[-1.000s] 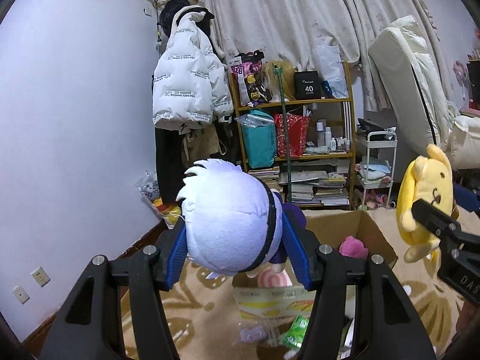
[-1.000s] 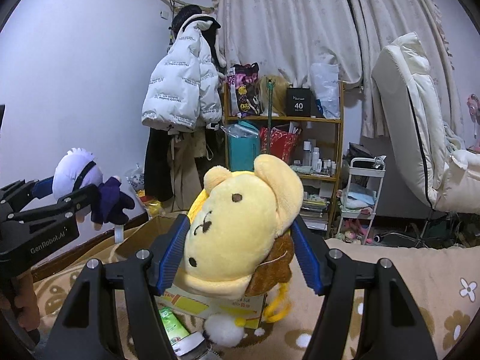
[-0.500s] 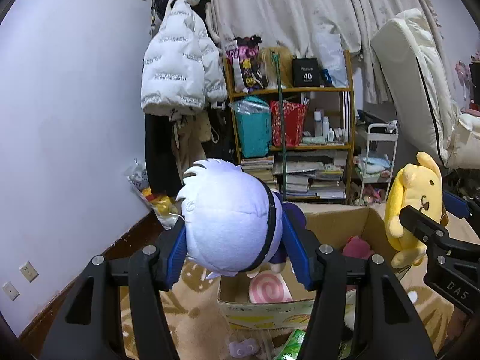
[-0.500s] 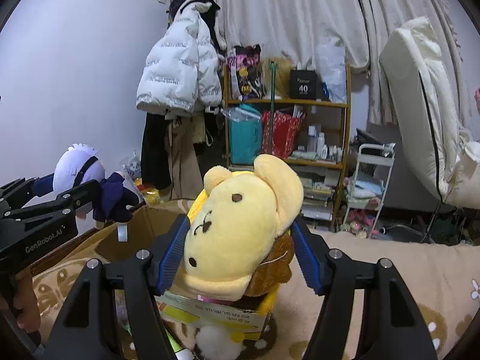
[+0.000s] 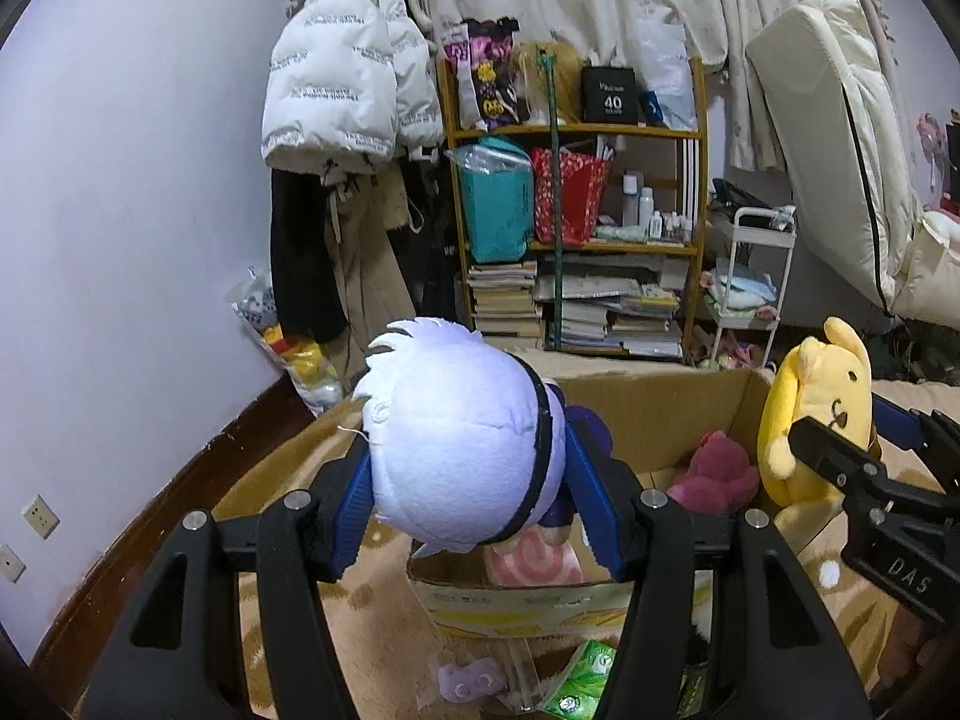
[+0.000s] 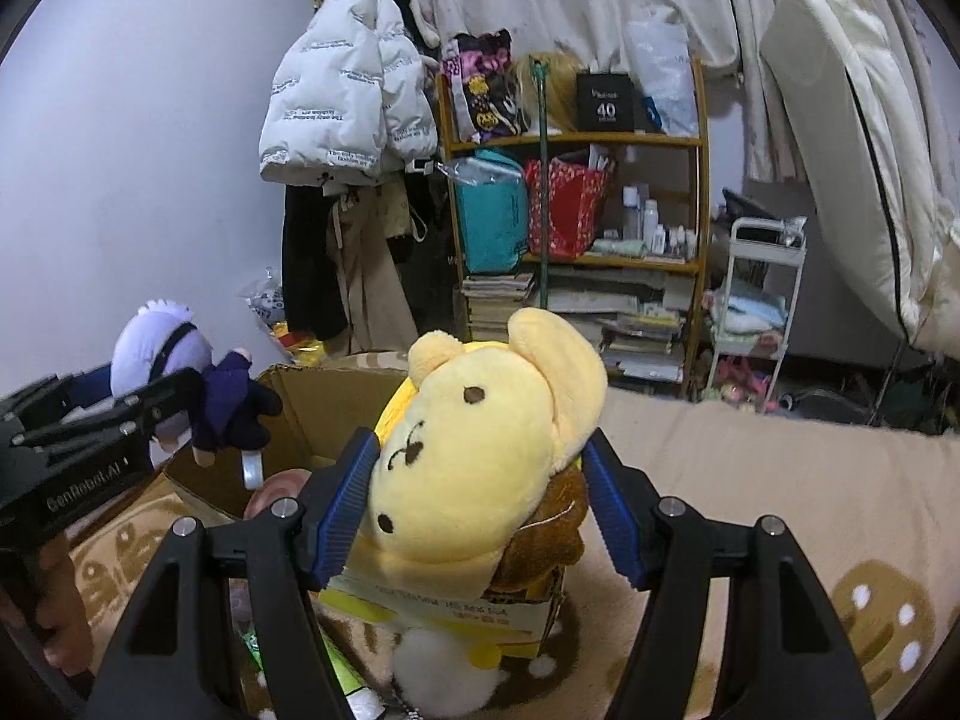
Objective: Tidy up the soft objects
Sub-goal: 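Lift the doll with the left gripper while the right carries the yellow dog over the box, then lower the doll into the box and open the left gripper while the right releases the yellow dog inside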
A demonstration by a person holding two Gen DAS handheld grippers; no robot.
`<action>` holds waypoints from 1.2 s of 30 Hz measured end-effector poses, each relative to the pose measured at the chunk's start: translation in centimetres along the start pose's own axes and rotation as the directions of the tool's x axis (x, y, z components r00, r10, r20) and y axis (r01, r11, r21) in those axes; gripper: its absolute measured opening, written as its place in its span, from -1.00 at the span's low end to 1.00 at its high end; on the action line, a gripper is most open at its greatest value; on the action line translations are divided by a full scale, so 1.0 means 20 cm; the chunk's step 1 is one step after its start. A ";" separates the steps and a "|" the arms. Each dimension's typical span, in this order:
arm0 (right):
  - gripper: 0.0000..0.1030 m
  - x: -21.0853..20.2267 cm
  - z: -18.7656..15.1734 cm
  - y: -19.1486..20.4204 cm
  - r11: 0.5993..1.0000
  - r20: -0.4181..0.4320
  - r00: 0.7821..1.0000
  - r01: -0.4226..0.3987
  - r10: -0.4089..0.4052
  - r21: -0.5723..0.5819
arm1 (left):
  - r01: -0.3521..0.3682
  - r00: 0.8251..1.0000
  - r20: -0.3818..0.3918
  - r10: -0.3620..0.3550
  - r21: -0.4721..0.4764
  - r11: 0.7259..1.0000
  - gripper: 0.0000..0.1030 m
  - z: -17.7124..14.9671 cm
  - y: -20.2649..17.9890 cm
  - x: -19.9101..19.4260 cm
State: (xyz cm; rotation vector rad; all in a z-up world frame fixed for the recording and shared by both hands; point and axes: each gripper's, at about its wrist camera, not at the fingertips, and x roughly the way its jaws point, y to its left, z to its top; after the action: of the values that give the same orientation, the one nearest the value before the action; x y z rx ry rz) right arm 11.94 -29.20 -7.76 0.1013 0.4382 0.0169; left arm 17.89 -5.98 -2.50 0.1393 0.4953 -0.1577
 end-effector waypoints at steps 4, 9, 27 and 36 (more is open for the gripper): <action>0.40 0.01 0.01 -0.02 0.998 -0.018 0.998 -0.053 0.054 0.033 | 0.006 1.000 -0.027 -0.006 0.017 1.000 0.15 -0.03 -0.03 0.02; 0.41 0.03 0.02 -0.01 0.991 -0.035 0.992 -0.116 0.119 0.063 | 0.007 0.999 -0.041 -0.006 0.041 0.999 0.16 -0.04 -0.06 0.04; 0.50 0.09 0.00 -0.01 0.992 -0.098 0.989 -0.107 0.113 0.063 | 0.006 0.994 -0.108 0.000 0.056 0.998 0.20 -0.06 -0.09 0.09; 0.53 0.09 -0.01 -0.01 0.992 -0.099 0.989 -0.108 0.114 0.065 | -0.012 0.993 -0.116 0.018 0.053 0.999 0.33 -0.07 -0.07 0.08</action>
State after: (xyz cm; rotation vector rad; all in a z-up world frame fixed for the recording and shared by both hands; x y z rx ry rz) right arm 13.46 -29.29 -8.69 0.1839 0.5356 0.1193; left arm 18.46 -7.22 -4.56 0.2042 0.6069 -0.1480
